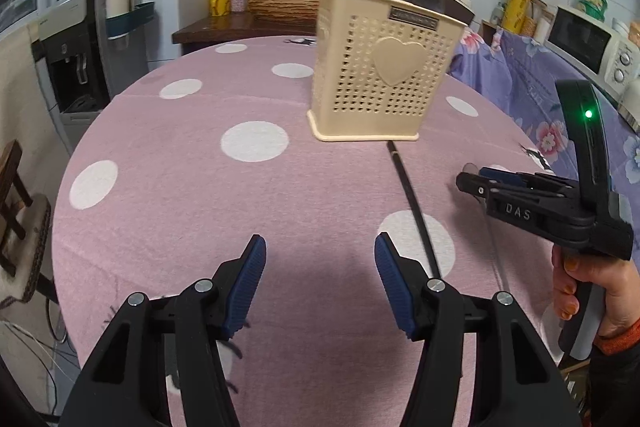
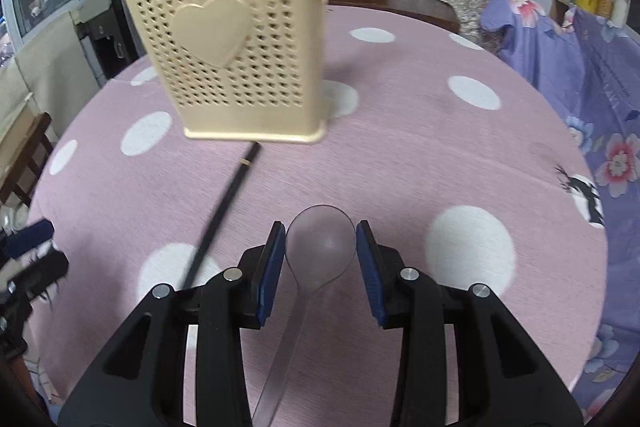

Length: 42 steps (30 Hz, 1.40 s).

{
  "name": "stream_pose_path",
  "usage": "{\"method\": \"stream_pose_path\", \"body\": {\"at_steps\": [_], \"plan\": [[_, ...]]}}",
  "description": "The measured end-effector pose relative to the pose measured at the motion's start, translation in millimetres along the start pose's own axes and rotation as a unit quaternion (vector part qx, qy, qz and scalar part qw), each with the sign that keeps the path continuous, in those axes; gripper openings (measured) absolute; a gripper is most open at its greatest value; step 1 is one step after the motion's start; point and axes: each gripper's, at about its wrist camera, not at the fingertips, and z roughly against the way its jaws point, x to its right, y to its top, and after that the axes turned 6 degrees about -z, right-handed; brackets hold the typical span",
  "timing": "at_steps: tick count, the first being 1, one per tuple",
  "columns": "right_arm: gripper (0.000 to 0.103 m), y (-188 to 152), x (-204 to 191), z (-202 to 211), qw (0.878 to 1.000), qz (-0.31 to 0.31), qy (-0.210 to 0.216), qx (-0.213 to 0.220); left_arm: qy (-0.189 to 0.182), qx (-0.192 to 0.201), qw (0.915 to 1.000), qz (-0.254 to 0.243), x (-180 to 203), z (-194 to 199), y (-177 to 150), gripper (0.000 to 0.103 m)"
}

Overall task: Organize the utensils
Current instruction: 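Close the right tool on the clear plastic spoon while the left tool grasps the black chopstick, then lift the plastic spoon and black chopstick and lower them into the holder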

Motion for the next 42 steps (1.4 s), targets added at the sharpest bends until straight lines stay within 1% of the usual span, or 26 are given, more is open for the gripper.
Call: {"method": "stream_pose_path", "body": {"at_steps": [4,8,10,12,13,17,22,24,25,27,31,37,39,42], "plan": [[0.037,-8.4,21.7,-1.6,1.0,-0.023,-0.019,-0.007,-0.03,-0.019,0.9993,-0.013,13.7,-15.0,14.4,0.055],[0.038,-10.8,28.5,0.0,0.999,-0.027,-0.024,-0.005,-0.049,-0.039,0.9978,-0.024,27.2,-33.9,27.5,0.054],[0.038,-11.1,26.3,-0.8,0.999,-0.023,-0.026,-0.004,-0.044,-0.045,0.9977,-0.024,31.0,-42.4,32.0,0.054],[0.045,-13.8,24.6,-1.1,1.0,-0.024,-0.021,-0.001,-0.043,-0.052,0.9974,-0.027,33.2,-51.4,36.4,0.054],[0.05,-14.6,24.9,-1.1,0.999,-0.027,-0.021,-0.003,-0.038,-0.055,0.9974,-0.025,33.0,-55.2,38.0,0.054],[0.051,-20.5,26.9,4.3,0.999,-0.049,-0.023,-0.004,-0.034,-0.061,0.9975,-0.015,29.8,-63.1,44.9,0.054],[0.051,-27.7,25.0,10.0,0.997,-0.067,-0.034,-0.009,-0.04,-0.072,0.9966,-0.01,35.3,-75.2,54.2,0.054],[0.053,-30.3,24.2,11.5,0.997,-0.068,-0.039,-0.007,-0.038,-0.074,0.9964,-0.013,40.8,-81.3,58.1,0.054],[0.056,-31.6,24.0,12.3,0.997,-0.068,-0.041,-0.005,-0.035,-0.075,0.9964,-0.015,43.8,-84.4,59.9,0.053],[0.058,-33.7,24.5,13.0,0.996,-0.071,-0.047,-0.003,-0.029,-0.077,0.9964,-0.02,49.1,-90.5,63.0,0.049],[0.058,-36.2,27.2,14.4,0.996,-0.078,-0.051,0.002,-0.016,-0.084,0.9959,-0.028,55.8,-104.4,66.3,0.041],[0.058,-35.6,29.0,13.8,0.994,-0.088,-0.059,0.005,0.006,-0.081,0.9962,-0.031,58.2,-114.1,74.1,0.029],[0.058,-34.1,27.7,12.5,0.994,-0.09,-0.064,0.004,0.014,-0.08,0.9962,-0.031,57.4,-114.8,75.6,0.02],[0.058,-31.5,23.6,10.2,0.993,-0.094,-0.067,0.001,0.025,-0.08,0.9958,-0.036,56.4,-114.7,75.6,0.011]]}}
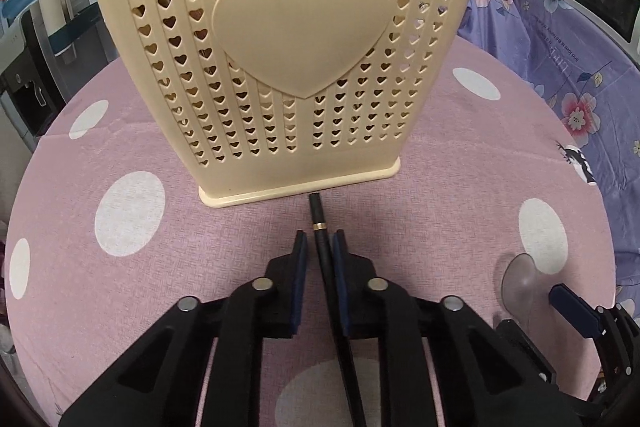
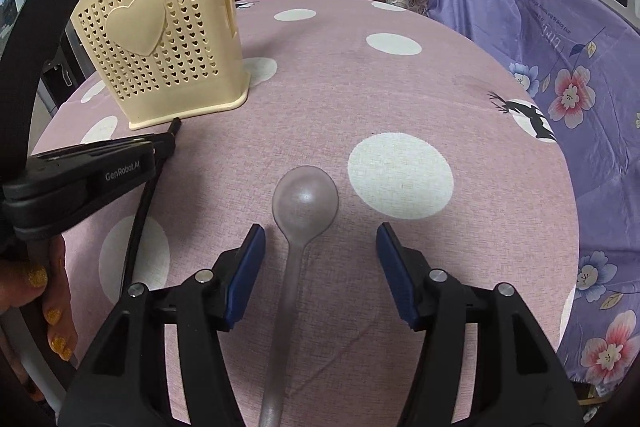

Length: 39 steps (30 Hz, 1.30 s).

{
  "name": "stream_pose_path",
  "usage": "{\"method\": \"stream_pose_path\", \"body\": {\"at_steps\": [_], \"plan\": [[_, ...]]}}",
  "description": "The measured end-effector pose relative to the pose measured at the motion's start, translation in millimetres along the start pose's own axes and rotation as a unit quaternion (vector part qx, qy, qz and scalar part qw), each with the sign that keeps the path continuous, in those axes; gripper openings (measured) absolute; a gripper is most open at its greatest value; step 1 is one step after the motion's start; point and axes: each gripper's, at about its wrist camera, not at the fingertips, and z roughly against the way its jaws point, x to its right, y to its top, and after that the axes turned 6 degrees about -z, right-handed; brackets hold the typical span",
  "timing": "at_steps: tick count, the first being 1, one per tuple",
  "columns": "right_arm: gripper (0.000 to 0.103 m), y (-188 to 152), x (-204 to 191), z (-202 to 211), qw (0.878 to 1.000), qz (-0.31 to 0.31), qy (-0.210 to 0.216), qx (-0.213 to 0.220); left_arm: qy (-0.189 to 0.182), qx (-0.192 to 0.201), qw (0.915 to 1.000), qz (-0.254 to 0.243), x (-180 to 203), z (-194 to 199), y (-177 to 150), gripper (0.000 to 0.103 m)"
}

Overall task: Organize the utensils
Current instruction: 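Lift the plastic spoon and black chopstick and lower them into the holder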

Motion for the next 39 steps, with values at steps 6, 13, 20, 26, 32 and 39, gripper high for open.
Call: {"method": "stream_pose_path", "body": {"at_steps": [6,13,20,26,32,39], "plan": [[0.059,6.2,-11.6,-6.9,1.0,0.002,-0.016,-0.005,-0.001,-0.002,1.0,-0.006,0.4,3.1,-3.1,0.01],[0.037,15.7,-13.7,-11.2,1.0,-0.003,-0.018,-0.01,-0.006,-0.004,1.0,0.0,1.5,1.7,-2.1,0.009],[0.037,23.9,-4.7,-7.8,0.999,-0.027,0.018,-0.008,-0.022,0.004,0.9997,0.009,-2.7,10.2,-2.0,0.009],[0.037,36.3,-3.8,19.4,0.998,-0.025,0.056,0.02,-0.038,0.052,0.9978,0.018,-14.5,50.8,6.1,0.009],[0.037,47.2,-6.0,59.3,0.996,-0.007,0.08,0.046,-0.049,0.112,0.9923,0.019,-22.9,103.5,14.1,0.009],[0.037,50.9,-2.2,93.5,0.993,-0.005,0.104,0.057,-0.049,0.168,0.9843,0.017,-29.5,151.9,15.9,0.008]]}}
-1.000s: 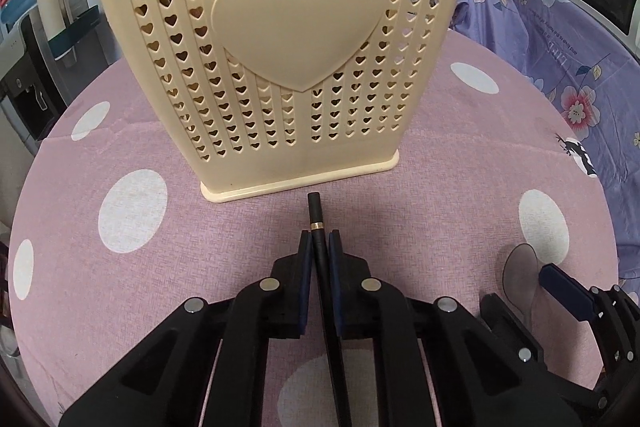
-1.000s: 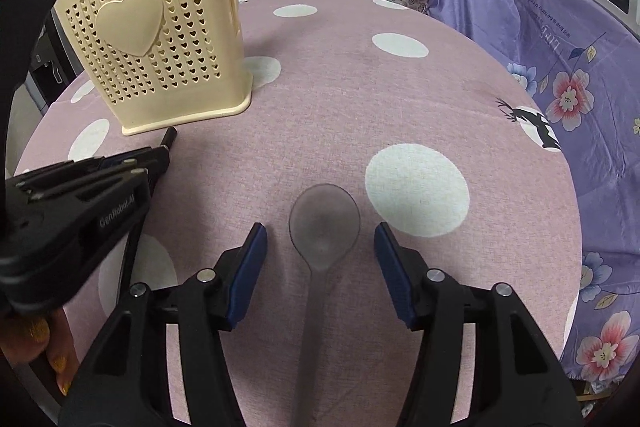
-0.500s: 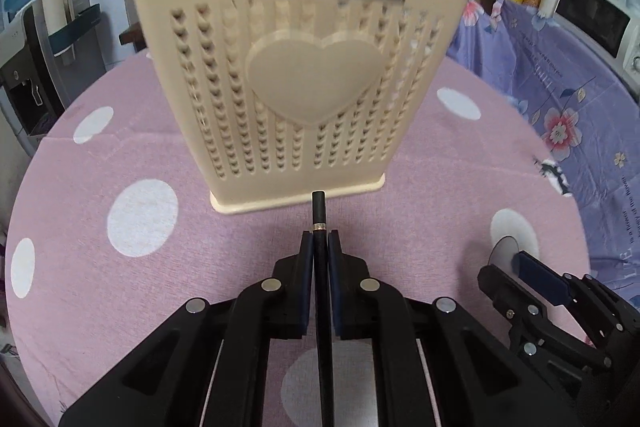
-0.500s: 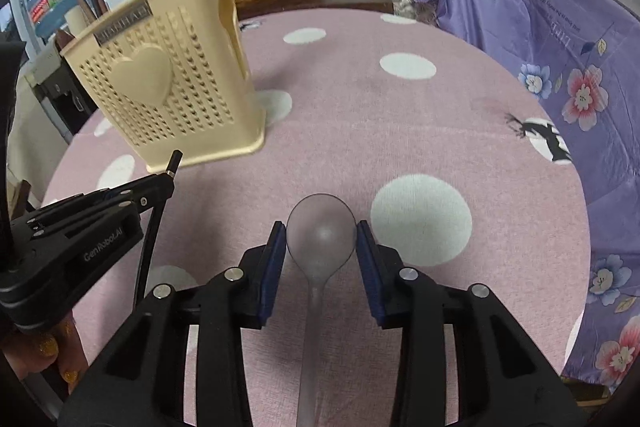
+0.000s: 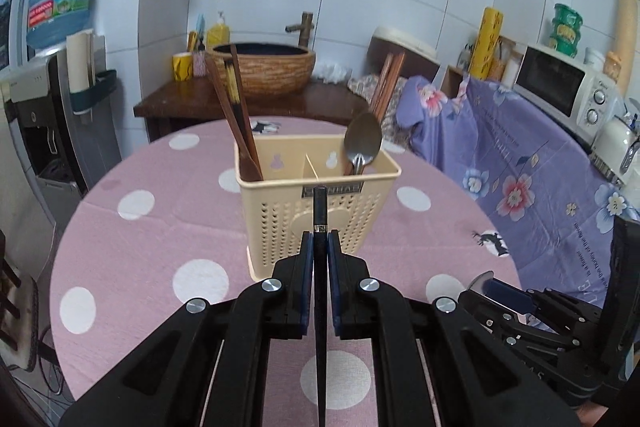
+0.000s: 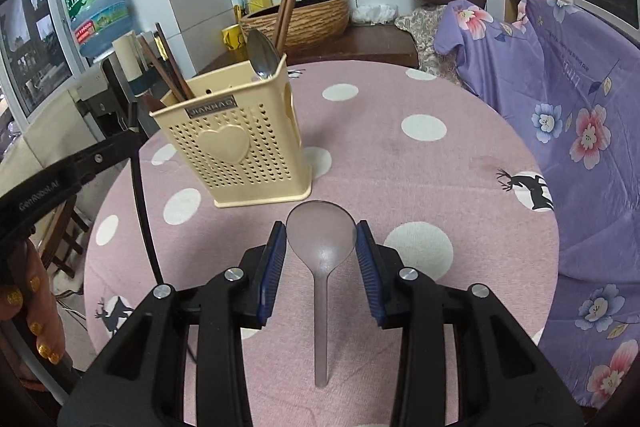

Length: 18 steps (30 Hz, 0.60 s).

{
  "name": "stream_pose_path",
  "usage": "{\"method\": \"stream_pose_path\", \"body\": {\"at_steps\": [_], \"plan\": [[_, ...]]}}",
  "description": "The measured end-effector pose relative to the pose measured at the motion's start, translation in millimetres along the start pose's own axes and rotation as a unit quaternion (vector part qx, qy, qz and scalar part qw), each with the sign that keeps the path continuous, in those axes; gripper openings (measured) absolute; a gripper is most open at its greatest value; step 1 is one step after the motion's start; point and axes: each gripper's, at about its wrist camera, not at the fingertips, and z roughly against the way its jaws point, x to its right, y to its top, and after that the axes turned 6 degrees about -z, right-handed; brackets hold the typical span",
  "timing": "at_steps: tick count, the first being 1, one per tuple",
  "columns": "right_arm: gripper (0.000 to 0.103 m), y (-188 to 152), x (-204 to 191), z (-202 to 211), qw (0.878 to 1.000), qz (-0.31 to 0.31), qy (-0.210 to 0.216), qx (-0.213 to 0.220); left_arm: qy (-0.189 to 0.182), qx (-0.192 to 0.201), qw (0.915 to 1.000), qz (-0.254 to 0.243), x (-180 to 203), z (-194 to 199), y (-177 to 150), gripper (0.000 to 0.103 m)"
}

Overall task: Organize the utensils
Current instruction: 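Lift the plastic spoon and black chopstick and lower them into the holder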

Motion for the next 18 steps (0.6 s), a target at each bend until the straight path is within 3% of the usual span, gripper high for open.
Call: {"method": "stream_pose_path", "body": {"at_steps": [18], "plan": [[0.036,0.1,-10.5,22.1,0.999,0.006,0.027,0.017,0.005,0.032,0.9995,-0.004,-7.9,32.1,1.0,0.008]]}}
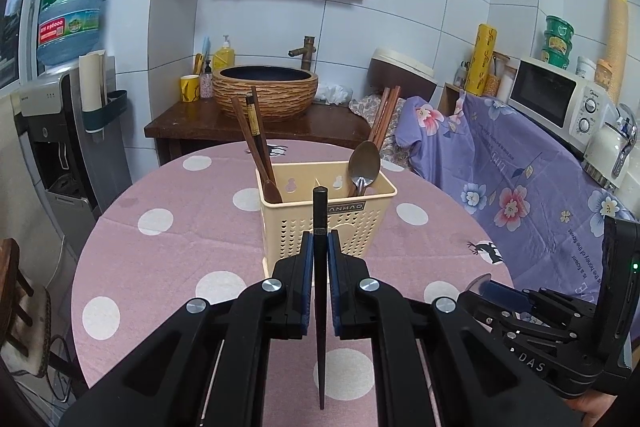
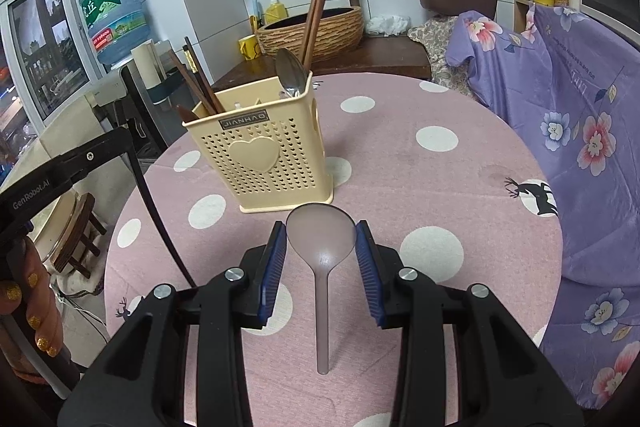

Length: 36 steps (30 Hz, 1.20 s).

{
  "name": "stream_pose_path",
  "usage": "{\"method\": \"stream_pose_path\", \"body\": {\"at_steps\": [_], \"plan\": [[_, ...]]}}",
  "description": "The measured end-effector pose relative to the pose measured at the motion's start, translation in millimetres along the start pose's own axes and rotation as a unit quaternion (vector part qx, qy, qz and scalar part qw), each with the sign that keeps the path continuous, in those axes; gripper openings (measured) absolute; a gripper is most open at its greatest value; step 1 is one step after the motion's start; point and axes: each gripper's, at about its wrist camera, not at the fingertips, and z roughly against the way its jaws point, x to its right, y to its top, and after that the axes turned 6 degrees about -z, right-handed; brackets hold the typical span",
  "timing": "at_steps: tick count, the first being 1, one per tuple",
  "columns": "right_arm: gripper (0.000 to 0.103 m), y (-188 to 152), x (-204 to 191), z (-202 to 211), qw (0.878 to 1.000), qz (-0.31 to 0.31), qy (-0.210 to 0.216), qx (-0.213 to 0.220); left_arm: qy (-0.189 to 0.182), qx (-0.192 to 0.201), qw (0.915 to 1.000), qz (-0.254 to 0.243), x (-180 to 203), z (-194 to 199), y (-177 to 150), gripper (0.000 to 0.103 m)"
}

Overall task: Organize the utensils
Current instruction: 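Lift the plastic spoon and black chopstick and lower them into the holder, then open both tools releasing the spoon and chopstick into the holder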

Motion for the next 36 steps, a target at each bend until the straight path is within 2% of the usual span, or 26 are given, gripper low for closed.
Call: {"method": "stream_pose_path", "body": {"at_steps": [7,13,17,22,26,32,36], "plan": [[0.036,28.0,-19.8,6.6,0.999,0.019,0.02,0.03,-0.003,0.017,0.9998,0.005,-6.5,9.5,21.3,0.008],[0.036,83.7,-45.1,25.5,0.996,0.039,0.026,0.08,-0.025,0.042,0.9986,0.022,-18.1,27.6,72.1,0.008],[0.036,142.4,-62.0,44.8,0.99,0.028,0.031,0.135,-0.011,0.088,0.9956,0.033,-25.5,41.3,123.0,0.008],[0.036,185.3,-78.5,40.1,0.983,0.027,0.009,0.183,0.027,0.13,0.9907,0.029,-23.2,33.5,161.8,0.008],[0.036,183.5,-79.1,7.5,0.983,0.022,-0.005,0.182,0.032,0.13,0.9907,0.022,-19.1,6.6,153.9,0.008],[0.036,144.1,-65.6,-51.5,0.985,0.029,-0.024,0.167,0.04,0.093,0.9946,0.022,-23.3,-37.7,113.4,0.008],[0.036,121.5,-59.3,-72.3,0.987,0.033,-0.031,0.154,0.037,0.072,0.9966,0.016,-24.8,-54.6,91.3,0.008]]}}
